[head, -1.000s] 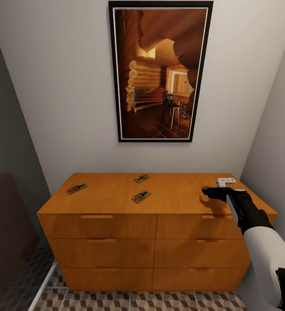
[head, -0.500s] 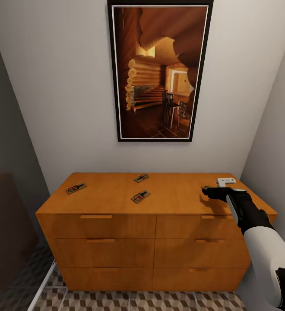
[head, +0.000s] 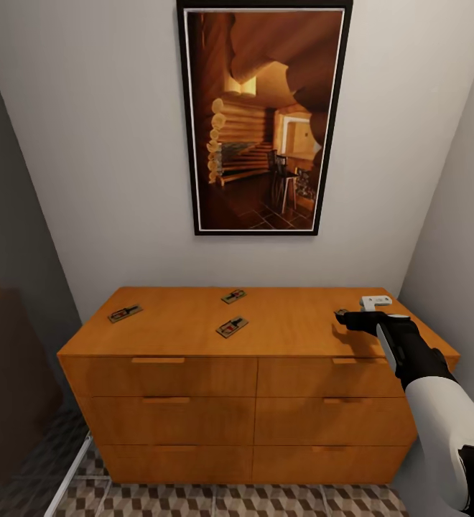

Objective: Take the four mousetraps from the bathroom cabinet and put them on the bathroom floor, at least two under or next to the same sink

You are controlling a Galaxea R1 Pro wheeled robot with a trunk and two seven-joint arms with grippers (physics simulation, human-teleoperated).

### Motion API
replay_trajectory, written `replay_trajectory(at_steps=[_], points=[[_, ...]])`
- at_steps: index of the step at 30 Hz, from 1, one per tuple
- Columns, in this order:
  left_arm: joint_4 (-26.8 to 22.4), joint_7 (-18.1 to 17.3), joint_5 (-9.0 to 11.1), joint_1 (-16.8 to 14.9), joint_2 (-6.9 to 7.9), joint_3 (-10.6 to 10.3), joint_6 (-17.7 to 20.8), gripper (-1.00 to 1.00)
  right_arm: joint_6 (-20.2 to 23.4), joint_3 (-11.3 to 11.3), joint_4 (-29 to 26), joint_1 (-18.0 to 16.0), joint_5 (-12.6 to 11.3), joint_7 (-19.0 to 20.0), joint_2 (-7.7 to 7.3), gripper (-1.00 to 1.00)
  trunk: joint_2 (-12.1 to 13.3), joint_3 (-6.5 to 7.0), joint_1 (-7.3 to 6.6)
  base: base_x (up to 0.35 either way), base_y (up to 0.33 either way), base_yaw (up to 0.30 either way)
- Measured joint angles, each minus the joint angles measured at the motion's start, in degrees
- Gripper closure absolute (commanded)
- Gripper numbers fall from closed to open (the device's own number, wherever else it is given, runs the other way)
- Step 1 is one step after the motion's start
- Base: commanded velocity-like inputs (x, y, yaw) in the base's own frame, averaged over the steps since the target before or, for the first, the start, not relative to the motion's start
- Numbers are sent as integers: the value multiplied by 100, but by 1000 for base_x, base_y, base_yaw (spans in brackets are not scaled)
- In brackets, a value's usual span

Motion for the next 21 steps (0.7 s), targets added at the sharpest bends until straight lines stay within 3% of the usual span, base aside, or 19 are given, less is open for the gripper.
replay_trajectory(at_steps=[21], points=[[0,0,0,0,0,0,-1,-100,0,0,0,0,-3,-15,2,-100,0,0,0,0,-2,0]])
